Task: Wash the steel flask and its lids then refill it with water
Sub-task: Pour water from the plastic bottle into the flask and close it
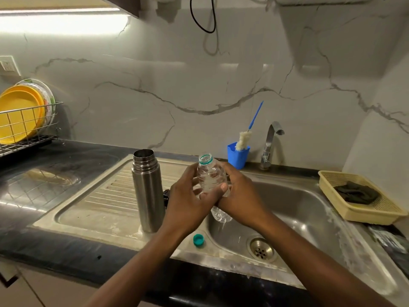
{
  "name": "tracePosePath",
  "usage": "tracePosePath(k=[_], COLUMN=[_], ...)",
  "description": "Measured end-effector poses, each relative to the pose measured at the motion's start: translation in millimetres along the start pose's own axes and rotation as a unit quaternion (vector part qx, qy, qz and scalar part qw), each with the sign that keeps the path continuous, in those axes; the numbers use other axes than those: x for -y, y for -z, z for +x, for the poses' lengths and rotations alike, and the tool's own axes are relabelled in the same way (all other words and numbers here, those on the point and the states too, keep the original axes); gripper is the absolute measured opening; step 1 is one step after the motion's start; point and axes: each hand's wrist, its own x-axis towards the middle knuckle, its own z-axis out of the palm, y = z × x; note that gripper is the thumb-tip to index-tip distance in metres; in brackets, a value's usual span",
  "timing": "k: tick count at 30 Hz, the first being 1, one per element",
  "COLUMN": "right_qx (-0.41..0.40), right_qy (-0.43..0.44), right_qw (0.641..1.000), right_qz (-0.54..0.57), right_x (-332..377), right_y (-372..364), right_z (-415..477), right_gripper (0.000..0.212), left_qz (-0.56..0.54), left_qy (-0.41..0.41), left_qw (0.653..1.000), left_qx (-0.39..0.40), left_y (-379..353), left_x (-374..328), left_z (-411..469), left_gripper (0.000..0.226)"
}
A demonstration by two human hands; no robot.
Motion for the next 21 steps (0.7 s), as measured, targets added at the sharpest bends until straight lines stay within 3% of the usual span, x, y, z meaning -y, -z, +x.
tracePosePath(k=[5,8,10,13,16,21], right_qx=[0.036,0.04,0.106,0.177,0.198,0.206], right_qy=[-0.045,-0.095,-0.104,-0.087,-0.068,-0.053], right_qw=[0.997,0.991,0.983,0.97,0.963,0.957], right_qz=[-0.043,-0.082,-0.108,-0.145,-0.169,-0.195], right_x=[-9.3,-17.1,-24.2,-37.1,-48.7,-56.4], right_y=[4.9,0.6,-14.3,-39.1,-52.5,-59.0], right_z=[6.7,-1.1,-12.9,-27.2,-29.4,-33.9], right_gripper=[0.084,0.058,0.045,0.044,0.051,0.04], left_qz=[-0.016,-0.014,-0.011,0.004,0.012,0.021], left_qy=[0.016,0.02,0.019,0.018,0.012,0.017], left_qw=[0.999,0.998,0.998,0.998,0.998,0.998], left_qx=[-0.025,-0.054,-0.064,-0.065,-0.066,-0.052], left_y=[4.6,16.4,22.2,25.8,26.8,27.8], left_x=[5.8,11.4,15.1,18.7,20.3,23.6], left_z=[7.6,12.0,13.8,14.5,13.0,9.3], left_gripper=[0.057,0.056,0.053,0.056,0.059,0.057])
